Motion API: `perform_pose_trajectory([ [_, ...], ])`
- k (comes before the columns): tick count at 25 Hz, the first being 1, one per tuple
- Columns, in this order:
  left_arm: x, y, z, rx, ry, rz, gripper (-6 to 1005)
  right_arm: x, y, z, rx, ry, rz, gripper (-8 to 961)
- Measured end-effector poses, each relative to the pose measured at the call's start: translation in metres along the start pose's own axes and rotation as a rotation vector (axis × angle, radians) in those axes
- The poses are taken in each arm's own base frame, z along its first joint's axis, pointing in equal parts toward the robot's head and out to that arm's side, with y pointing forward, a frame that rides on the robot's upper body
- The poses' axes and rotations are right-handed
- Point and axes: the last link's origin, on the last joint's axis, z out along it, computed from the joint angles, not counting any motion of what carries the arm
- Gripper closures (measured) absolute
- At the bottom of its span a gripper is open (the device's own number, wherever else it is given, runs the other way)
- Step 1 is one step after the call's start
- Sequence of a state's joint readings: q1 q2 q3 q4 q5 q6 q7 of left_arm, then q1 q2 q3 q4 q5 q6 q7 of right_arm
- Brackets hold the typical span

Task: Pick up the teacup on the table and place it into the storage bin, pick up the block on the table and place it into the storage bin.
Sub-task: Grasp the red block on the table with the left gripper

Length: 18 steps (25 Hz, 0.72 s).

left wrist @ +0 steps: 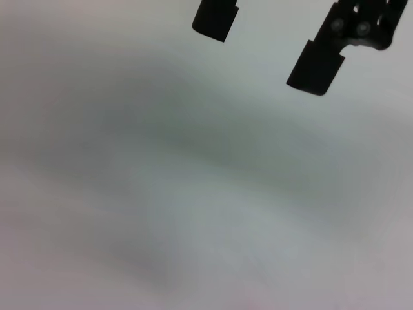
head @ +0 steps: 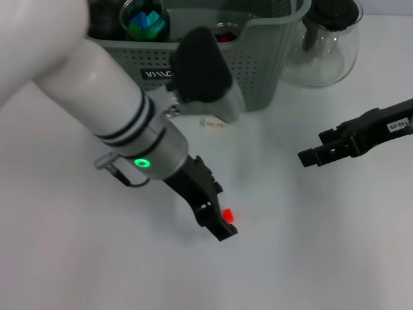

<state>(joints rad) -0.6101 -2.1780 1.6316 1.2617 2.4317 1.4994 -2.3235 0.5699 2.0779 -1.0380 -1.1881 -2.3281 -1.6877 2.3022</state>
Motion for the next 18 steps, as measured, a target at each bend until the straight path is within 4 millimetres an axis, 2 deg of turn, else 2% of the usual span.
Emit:
perform_pose_trajectory([
  [7, 0.008, 0.006, 0.02, 0.038, -0.014, 0.03, 237, 0.002, -0.002, -0.001, 0.006, 0.002, 0.002, 118],
  [18, 0.009, 0.008, 0.03, 0.076, -0.039, 0.066, 262, 0.003, -0.002, -0.002, 0.008, 0.0, 0.002, 117],
])
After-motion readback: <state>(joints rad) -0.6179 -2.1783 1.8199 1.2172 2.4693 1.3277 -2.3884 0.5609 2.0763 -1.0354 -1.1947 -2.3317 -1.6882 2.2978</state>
